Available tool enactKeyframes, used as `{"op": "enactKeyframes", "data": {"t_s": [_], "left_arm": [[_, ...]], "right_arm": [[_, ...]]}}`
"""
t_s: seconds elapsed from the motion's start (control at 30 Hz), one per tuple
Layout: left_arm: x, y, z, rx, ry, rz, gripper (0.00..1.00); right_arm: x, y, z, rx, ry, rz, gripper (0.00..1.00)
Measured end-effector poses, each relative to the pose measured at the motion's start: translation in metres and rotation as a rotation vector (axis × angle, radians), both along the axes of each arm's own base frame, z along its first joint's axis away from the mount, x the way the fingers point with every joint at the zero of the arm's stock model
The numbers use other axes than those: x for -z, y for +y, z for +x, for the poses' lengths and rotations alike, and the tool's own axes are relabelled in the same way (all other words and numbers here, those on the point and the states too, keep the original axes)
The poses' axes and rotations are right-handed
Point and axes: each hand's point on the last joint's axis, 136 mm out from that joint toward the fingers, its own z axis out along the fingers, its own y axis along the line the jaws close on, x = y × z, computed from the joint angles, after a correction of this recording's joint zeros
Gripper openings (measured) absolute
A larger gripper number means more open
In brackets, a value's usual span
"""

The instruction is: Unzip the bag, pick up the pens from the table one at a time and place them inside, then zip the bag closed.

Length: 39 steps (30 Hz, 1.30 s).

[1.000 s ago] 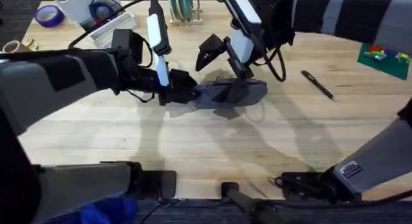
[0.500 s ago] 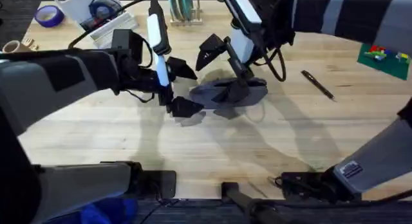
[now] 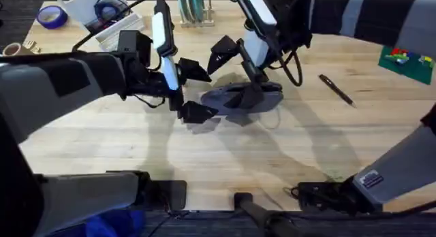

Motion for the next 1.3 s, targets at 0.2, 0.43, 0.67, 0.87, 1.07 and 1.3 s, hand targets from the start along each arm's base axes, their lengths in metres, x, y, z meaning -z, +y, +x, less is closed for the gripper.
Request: {"op": "enactKeyframes", "data": {"t_s": [0.2, 0.43, 0.67, 0.87, 1.07, 1.3], "left_arm": [[-0.010, -0.001, 0.001, -0.013, 0.041, -0.039, 0.993], [-0.022, 0.006, -0.002, -0.049, 0.166, 0.022, 0.996], [-0.059, 0.015, -0.014, -0.069, 0.163, 0.105, 0.995], [-0.110, 0.020, -0.036, -0.088, 0.075, 0.153, 0.994], [-0.144, 0.022, -0.073, -0.096, 0.015, 0.167, 0.994], [-0.161, 0.027, -0.110, -0.159, -0.031, 0.189, 0.995]], "right_arm": [[-0.002, -0.003, -0.005, 0.008, 0.022, -0.020, 0.996], [-0.033, -0.019, -0.016, 0.041, -0.019, -0.088, 0.995], [-0.057, -0.036, -0.027, 0.087, -0.046, -0.162, 0.996], [-0.087, -0.045, -0.036, 0.173, -0.068, -0.167, 0.996], [-0.108, -0.059, -0.052, 0.272, -0.033, -0.201, 0.996], [-0.119, -0.080, -0.060, 0.428, -0.016, -0.280, 0.996]]}}
